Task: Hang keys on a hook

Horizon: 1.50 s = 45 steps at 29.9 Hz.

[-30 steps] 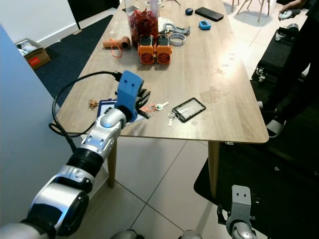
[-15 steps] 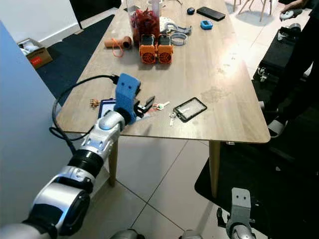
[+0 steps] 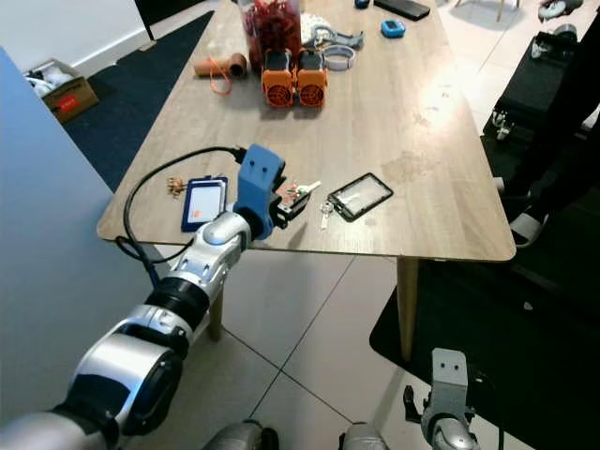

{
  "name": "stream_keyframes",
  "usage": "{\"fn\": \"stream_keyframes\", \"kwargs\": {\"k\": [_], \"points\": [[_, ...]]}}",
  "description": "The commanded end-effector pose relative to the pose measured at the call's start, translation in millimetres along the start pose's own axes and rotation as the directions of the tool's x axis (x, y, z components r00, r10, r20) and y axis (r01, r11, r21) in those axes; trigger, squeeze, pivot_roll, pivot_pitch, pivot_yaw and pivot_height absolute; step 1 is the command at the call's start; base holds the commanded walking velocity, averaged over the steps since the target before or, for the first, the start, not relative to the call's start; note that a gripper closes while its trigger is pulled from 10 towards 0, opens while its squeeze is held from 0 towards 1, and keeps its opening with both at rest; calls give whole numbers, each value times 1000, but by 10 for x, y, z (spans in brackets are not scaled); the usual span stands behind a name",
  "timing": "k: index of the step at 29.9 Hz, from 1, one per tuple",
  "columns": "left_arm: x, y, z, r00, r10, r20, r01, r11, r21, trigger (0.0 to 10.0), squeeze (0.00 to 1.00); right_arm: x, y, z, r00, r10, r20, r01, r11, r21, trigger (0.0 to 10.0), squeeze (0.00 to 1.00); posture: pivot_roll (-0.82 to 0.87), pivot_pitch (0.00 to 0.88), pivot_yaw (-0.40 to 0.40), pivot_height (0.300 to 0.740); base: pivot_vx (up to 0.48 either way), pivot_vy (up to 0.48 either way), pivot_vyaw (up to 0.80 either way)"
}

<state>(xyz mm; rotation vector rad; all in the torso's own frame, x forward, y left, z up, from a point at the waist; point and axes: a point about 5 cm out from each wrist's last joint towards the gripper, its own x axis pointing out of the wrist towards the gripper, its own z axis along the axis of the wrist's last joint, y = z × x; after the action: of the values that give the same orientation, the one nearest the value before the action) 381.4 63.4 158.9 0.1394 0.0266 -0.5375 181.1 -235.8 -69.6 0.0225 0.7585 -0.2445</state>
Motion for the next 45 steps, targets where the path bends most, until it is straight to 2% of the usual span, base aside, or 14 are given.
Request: {"fn": "stream_keyframes", "kwargs": {"k": [1, 8, 11, 24, 31, 32, 33, 34, 35, 36, 38, 45], "points": [[16, -50, -45, 1000, 4, -21, -4, 1000, 15, 10000, 0, -34, 0, -101, 1000, -1, -29, 2, 1000, 15, 10000, 0, 37, 194, 50, 740, 0, 0, 0], [60, -7, 0, 998, 48, -31, -47, 999, 13, 10000, 0, -46, 4, -131, 999, -2, -34, 3, 1000, 31, 10000, 0, 39, 210, 60, 740, 0, 0, 0], [71, 8, -18, 996, 68, -62, -65, 996, 56, 10000, 0, -52, 9, -151, 999, -2, -39, 3, 999, 36, 10000, 0, 40, 212, 62, 740, 0, 0, 0], [57, 89, -73, 988, 101, -117, -83, 985, 153, 10000, 0, -65, 6, -183, 999, -4, -47, 7, 999, 47, 10000, 0, 46, 216, 71, 740, 0, 0, 0], [47, 123, -106, 984, 104, -146, -80, 984, 159, 10000, 0, -67, 1, -189, 999, -5, -50, 7, 999, 48, 10000, 0, 45, 213, 67, 740, 0, 0, 0], [44, 137, -105, 983, 103, -149, -79, 984, 158, 6275, 0, -67, -2, -189, 999, -5, -51, 8, 999, 48, 10000, 0, 45, 213, 67, 740, 0, 0, 0], [44, 137, -105, 983, 103, -149, -79, 984, 158, 6275, 0, -67, -2, -189, 999, -5, -51, 8, 999, 48, 10000, 0, 45, 213, 67, 740, 0, 0, 0], [42, 148, -103, 983, 103, -152, -79, 984, 157, 5490, 0, -66, -5, -188, 999, -6, -52, 8, 999, 47, 10000, 0, 45, 210, 65, 740, 0, 0, 0], [40, 160, -99, 983, 104, -153, -80, 984, 157, 3137, 0, -66, -8, -187, 999, -6, -52, 9, 999, 47, 10000, 0, 45, 210, 65, 740, 0, 0, 0], [40, 160, -99, 983, 104, -153, -80, 984, 157, 3137, 0, -66, -8, -187, 999, -6, -52, 9, 999, 47, 10000, 0, 45, 210, 65, 740, 0, 0, 0], [37, 183, -92, 982, 107, -154, -82, 984, 157, 0, 0, -66, -15, -186, 999, -7, -53, 10, 999, 46, 10000, 0, 45, 204, 63, 740, 0, 0, 0], [30, 222, -80, 982, 110, -154, -84, 983, 163, 0, 0, -64, -24, -180, 999, -9, -52, 11, 999, 46, 10000, 0, 44, 198, 62, 740, 0, 0, 0]]}}
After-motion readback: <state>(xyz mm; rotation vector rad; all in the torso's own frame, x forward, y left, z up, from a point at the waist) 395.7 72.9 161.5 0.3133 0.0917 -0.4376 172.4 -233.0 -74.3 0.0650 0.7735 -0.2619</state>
